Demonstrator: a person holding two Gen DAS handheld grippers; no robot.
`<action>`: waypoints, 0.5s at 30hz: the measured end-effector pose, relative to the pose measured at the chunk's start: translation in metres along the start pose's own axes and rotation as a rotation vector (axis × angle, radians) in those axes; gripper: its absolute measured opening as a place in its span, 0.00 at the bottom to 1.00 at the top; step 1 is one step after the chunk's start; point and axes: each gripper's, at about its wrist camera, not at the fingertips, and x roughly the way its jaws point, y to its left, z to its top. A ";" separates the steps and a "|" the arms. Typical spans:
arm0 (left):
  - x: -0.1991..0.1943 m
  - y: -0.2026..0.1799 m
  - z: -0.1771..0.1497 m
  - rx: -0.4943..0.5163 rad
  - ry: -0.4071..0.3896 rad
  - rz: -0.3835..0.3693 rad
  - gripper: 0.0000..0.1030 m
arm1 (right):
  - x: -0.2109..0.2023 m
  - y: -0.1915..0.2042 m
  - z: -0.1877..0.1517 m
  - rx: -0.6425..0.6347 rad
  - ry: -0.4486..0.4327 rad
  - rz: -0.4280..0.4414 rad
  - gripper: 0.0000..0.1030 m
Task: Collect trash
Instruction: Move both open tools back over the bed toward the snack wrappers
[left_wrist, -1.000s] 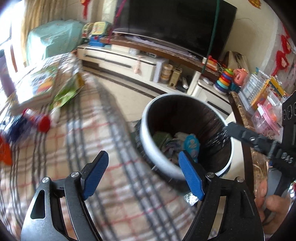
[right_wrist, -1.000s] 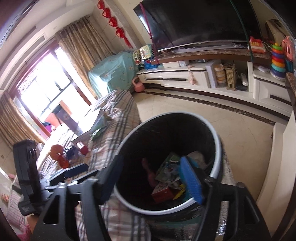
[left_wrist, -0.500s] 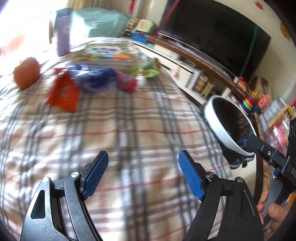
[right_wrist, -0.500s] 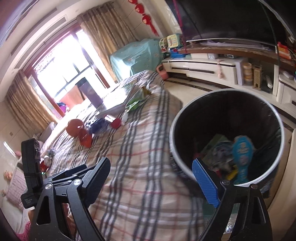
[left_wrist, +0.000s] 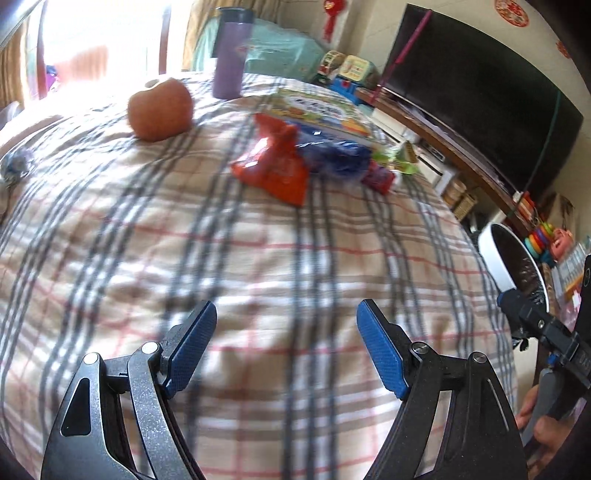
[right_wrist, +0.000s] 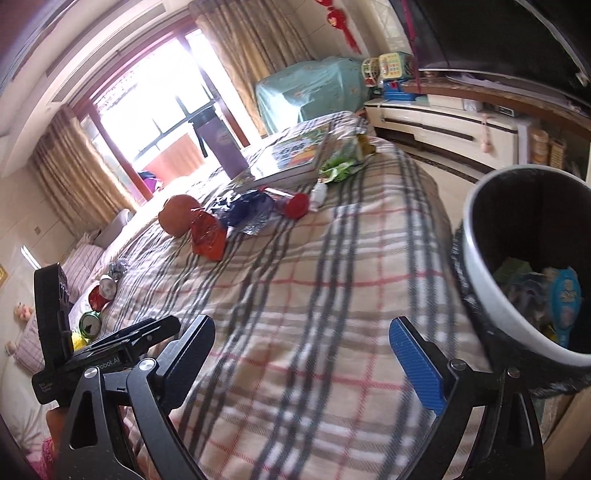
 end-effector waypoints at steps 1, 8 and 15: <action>0.000 0.005 0.000 -0.006 0.003 0.002 0.78 | 0.003 0.004 0.001 -0.013 -0.004 -0.004 0.94; 0.003 0.023 0.004 -0.020 0.008 0.025 0.78 | 0.027 0.021 0.011 -0.082 0.020 0.037 0.94; 0.012 0.031 0.014 -0.015 0.019 0.034 0.78 | 0.052 0.035 0.026 -0.133 0.048 0.027 0.94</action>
